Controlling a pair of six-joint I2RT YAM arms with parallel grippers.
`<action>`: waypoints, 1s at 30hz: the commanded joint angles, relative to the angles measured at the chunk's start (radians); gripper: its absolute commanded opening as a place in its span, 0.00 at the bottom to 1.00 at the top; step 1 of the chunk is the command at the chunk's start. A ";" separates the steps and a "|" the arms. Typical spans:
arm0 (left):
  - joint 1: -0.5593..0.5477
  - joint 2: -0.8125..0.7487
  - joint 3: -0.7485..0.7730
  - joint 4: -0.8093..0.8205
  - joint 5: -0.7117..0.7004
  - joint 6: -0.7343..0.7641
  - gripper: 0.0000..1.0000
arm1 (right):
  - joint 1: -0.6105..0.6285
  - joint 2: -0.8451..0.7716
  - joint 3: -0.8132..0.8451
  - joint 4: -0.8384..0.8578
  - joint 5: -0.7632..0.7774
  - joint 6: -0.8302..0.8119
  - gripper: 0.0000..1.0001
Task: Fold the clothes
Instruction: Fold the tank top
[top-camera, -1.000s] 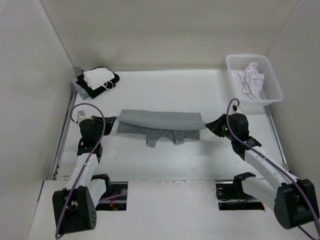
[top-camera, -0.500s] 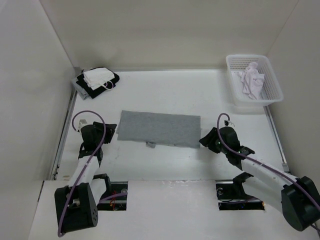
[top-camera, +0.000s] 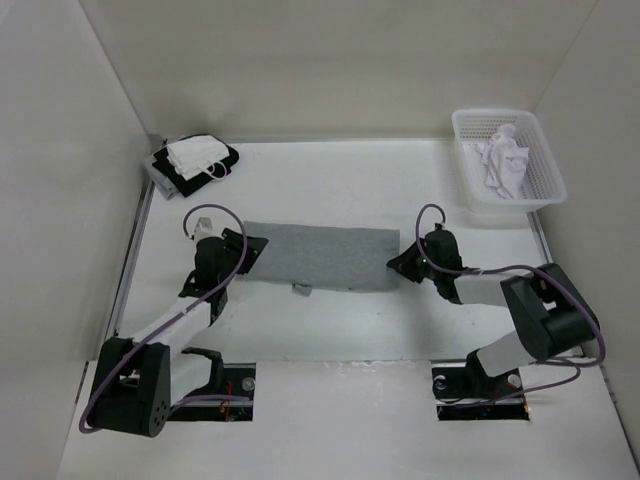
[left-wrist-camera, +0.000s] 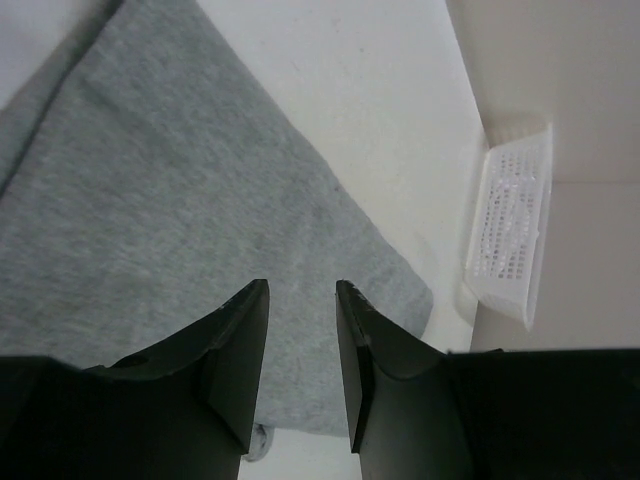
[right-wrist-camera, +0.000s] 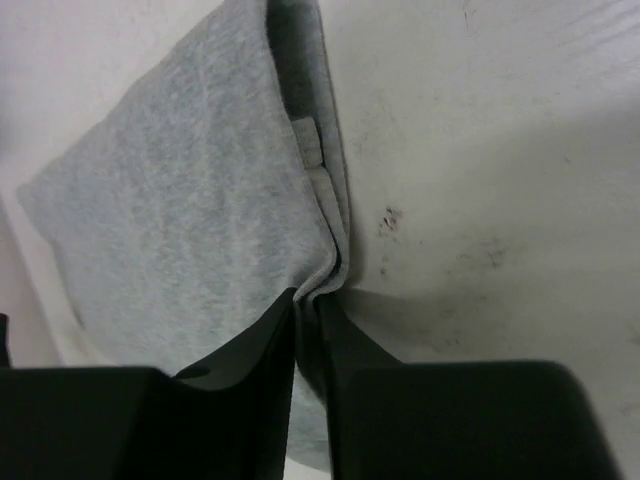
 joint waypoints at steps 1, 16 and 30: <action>-0.031 0.011 0.059 0.127 -0.021 0.021 0.31 | -0.023 0.065 0.003 0.150 -0.048 0.080 0.10; -0.282 0.053 0.068 0.192 -0.064 -0.026 0.31 | 0.023 -0.689 0.079 -0.541 0.289 -0.142 0.00; -0.195 -0.148 -0.044 0.172 0.006 -0.072 0.31 | 0.526 0.073 0.804 -0.690 0.456 -0.292 0.00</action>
